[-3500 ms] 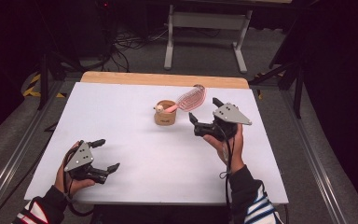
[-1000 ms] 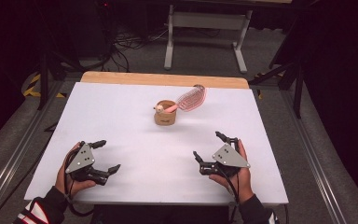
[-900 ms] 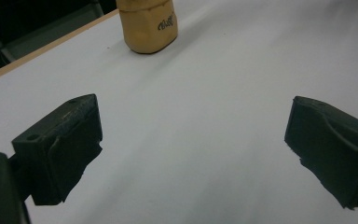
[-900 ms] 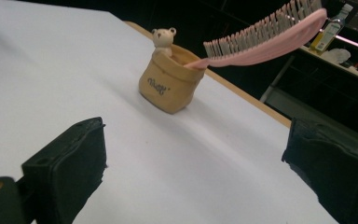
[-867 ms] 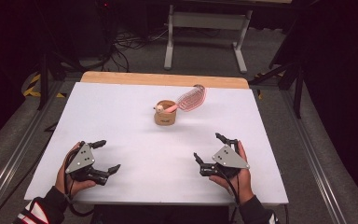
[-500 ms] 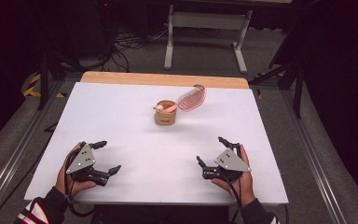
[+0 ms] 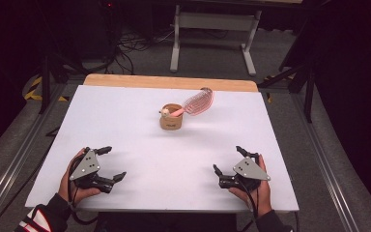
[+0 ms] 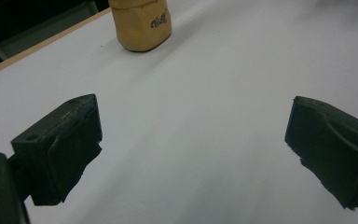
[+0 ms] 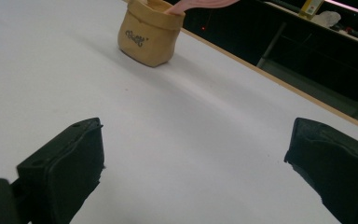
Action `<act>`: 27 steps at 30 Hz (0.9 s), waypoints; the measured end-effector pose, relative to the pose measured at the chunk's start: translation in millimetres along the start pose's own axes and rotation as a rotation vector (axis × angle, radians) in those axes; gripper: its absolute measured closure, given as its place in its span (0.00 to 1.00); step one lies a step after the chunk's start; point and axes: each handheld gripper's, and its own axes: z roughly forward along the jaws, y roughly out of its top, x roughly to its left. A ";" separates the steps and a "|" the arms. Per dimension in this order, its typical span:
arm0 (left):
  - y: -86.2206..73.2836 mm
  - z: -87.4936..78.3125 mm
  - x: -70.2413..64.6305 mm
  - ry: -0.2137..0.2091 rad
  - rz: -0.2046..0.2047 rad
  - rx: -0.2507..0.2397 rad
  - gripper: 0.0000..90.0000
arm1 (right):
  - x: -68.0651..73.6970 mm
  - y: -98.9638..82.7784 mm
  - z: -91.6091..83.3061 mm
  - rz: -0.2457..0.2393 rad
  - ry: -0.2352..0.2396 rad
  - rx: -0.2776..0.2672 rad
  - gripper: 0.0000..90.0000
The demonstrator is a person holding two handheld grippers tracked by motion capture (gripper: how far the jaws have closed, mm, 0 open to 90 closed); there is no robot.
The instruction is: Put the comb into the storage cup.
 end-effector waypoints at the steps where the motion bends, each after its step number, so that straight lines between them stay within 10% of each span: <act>1: -0.1 0.1 0.1 0.000 -0.002 0.001 0.05 | -1.0 -1.7 -0.6 0.003 -0.004 0.006 0.05; 27: 0.3 3.8 -1.0 0.005 0.009 0.017 0.05 | -9.5 -10.0 -4.6 0.011 -0.016 0.010 0.04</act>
